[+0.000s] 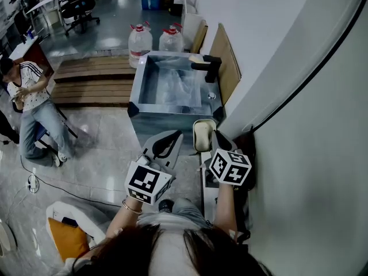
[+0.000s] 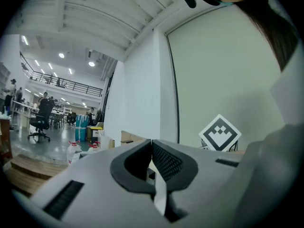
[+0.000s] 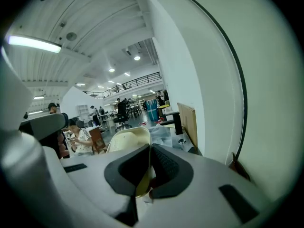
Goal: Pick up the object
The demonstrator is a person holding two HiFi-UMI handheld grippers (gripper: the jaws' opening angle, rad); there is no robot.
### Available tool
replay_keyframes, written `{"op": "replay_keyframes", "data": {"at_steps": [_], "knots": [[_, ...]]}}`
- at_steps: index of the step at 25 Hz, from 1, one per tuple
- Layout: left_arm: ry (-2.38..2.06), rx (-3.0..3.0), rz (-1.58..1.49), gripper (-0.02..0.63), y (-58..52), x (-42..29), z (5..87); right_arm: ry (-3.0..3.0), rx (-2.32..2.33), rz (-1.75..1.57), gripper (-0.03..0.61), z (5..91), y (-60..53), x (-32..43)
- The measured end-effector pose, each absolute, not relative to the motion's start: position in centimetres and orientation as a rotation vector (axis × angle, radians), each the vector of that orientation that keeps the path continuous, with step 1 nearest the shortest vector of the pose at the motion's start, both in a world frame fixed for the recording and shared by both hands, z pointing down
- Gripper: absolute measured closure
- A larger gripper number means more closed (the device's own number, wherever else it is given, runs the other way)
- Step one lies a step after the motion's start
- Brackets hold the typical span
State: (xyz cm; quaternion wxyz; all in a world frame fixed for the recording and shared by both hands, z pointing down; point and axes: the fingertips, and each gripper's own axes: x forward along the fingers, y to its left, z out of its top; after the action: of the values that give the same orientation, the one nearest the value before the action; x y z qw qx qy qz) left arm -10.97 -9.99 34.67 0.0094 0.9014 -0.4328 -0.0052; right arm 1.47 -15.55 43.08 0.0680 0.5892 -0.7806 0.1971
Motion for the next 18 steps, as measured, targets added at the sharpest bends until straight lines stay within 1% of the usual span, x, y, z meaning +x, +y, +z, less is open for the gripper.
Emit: {"op": "replay_keyframes", "data": {"at_steps": [10,18], "knots": [[-1.362,2.809,-0.021,0.604,-8.9,-9.6,34.6,-2.387,1.761,0.571,0.545,42.2,-14.0,2.3],[-1.376,2.805,-0.006,0.604,-7.2,-7.0,34.1,-2.430,1.743,0.558,0.545,40.7,-12.3,4.2]]}}
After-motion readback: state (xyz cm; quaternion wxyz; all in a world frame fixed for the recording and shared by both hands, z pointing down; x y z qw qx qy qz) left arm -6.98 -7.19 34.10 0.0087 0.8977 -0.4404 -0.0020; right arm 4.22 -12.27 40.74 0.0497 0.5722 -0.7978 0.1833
